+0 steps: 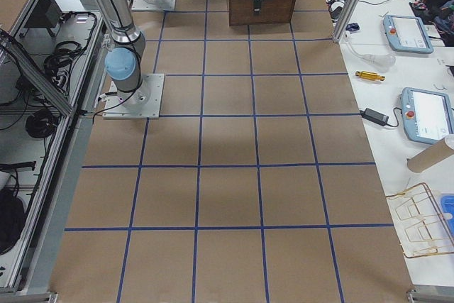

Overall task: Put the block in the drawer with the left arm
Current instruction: 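Move the left gripper down beside the cabinet toward the white drawer handle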

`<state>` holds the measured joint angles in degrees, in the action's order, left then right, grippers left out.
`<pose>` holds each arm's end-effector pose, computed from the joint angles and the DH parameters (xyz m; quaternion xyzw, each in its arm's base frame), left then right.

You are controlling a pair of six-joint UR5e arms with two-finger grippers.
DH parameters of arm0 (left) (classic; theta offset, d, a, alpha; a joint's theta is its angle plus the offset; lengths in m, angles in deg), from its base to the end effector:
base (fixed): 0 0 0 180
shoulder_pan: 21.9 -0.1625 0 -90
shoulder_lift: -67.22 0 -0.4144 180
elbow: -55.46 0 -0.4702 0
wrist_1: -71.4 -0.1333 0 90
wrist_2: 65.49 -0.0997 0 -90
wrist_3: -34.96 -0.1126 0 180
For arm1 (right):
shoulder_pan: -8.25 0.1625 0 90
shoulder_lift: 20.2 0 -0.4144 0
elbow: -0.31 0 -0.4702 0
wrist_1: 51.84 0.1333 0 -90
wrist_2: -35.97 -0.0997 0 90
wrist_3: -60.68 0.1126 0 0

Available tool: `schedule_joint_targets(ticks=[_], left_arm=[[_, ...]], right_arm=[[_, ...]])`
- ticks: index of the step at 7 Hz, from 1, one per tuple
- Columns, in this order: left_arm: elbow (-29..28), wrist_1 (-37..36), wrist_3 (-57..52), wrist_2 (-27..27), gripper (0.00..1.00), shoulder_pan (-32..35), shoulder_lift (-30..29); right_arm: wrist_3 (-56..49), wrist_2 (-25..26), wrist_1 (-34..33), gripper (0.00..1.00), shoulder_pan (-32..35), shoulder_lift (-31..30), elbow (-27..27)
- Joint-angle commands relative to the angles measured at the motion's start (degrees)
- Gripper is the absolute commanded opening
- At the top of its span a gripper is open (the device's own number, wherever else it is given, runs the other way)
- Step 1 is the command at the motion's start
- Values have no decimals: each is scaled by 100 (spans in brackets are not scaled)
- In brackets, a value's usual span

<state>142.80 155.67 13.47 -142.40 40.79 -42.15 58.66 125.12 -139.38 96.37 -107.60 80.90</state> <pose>0.1639 -0.6635 0.2916 0.0611 -0.9871 -0.0397 0.1426 0.1154 -0.5977 0.5275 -0.0015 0.9993 -0.0382 0.0061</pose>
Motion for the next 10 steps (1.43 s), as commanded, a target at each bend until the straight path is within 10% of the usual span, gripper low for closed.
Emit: schedule_joint_targets(ticks=[1, 10], left_arm=[[265, -305, -92, 256, 100, 7, -154], [477, -710, -329, 599, 100, -2, -322]], right_arm=[[0, 6, 0, 100, 3, 3, 0], [0, 6, 0, 100, 3, -6, 0]])
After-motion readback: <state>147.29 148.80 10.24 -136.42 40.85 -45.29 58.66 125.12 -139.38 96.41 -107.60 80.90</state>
